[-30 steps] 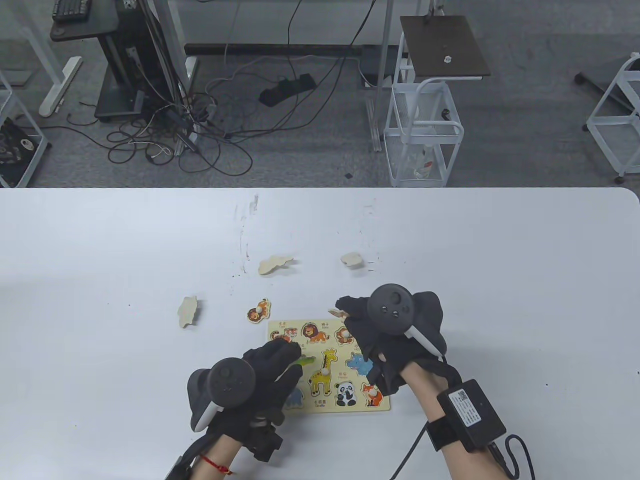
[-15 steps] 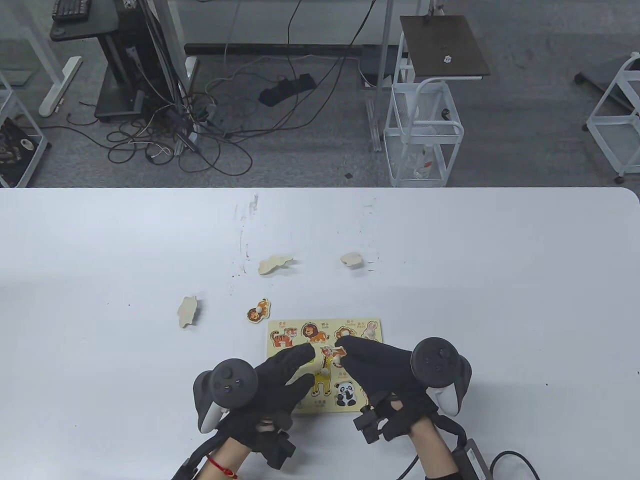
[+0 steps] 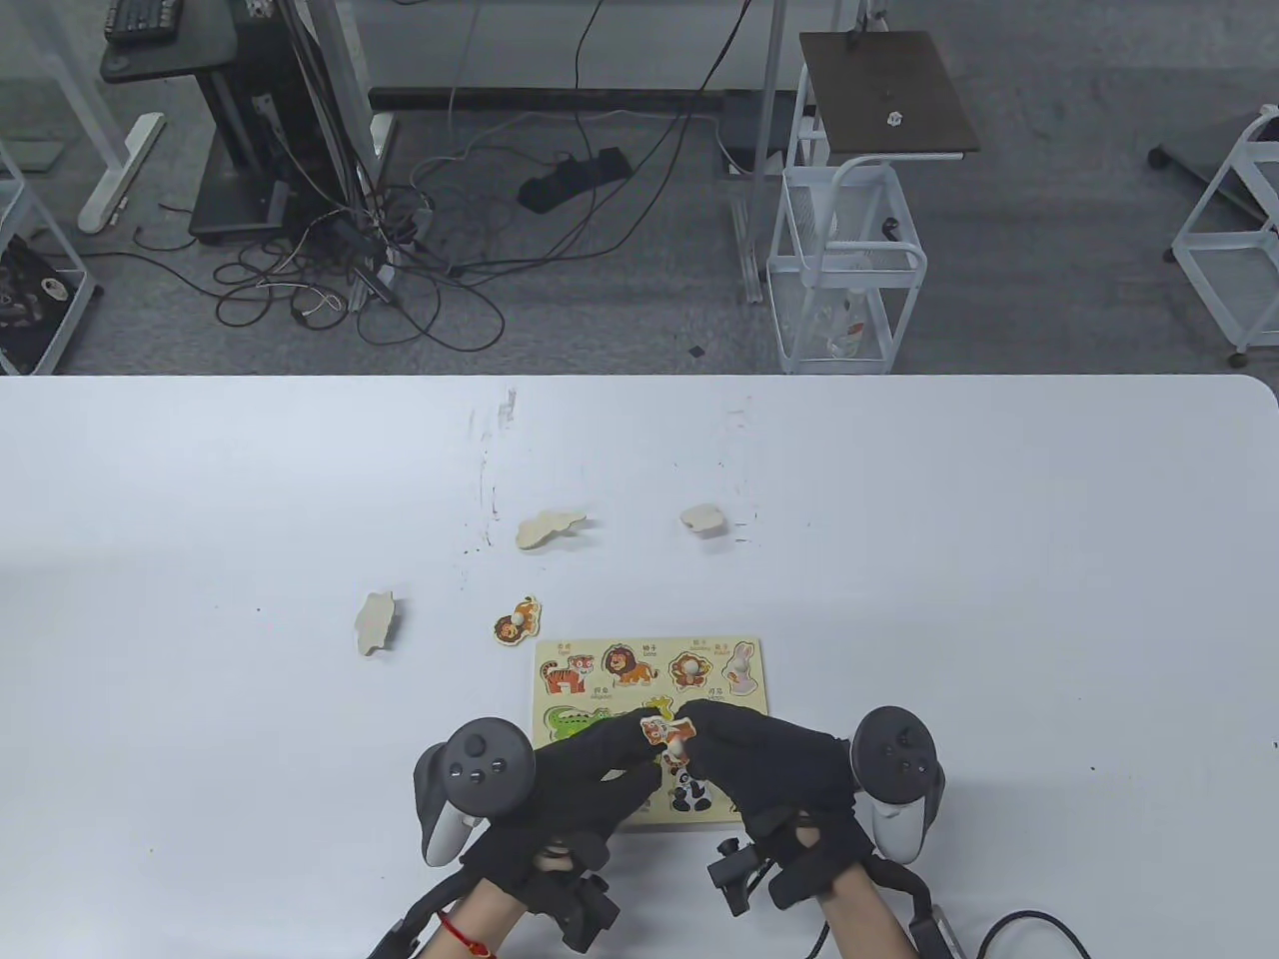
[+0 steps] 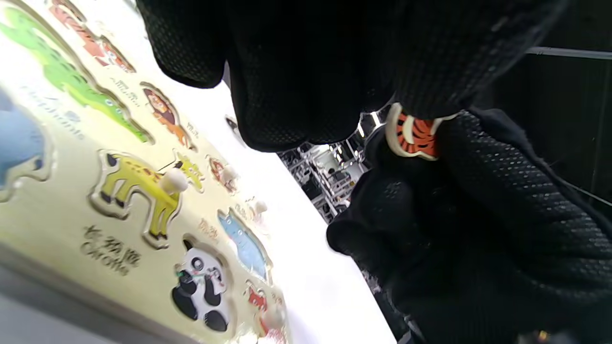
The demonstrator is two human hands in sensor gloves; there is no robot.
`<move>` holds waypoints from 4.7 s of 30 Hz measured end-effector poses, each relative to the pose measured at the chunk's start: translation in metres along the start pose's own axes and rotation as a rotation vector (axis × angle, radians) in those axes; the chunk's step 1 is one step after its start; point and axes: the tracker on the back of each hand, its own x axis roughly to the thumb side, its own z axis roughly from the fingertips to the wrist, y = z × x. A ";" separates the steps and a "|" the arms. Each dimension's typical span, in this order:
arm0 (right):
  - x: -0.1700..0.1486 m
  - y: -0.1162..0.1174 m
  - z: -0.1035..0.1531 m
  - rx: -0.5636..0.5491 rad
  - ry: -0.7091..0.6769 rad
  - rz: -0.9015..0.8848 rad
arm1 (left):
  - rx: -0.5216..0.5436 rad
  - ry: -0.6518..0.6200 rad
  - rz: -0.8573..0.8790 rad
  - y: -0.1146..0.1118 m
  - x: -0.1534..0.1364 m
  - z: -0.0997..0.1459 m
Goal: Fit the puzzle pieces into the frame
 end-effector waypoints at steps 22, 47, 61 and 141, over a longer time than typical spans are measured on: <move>0.012 0.008 0.007 0.113 -0.085 0.321 | 0.051 -0.142 -0.405 0.006 0.024 0.007; -0.003 0.003 0.006 -0.033 0.022 0.170 | 0.287 -0.312 -0.917 -0.021 0.060 0.030; -0.001 0.010 0.006 0.068 0.043 0.036 | 0.256 -0.372 -0.957 -0.023 0.070 0.033; -0.008 -0.033 -0.001 -0.072 -0.001 0.480 | -0.192 0.261 -1.332 0.002 -0.008 -0.101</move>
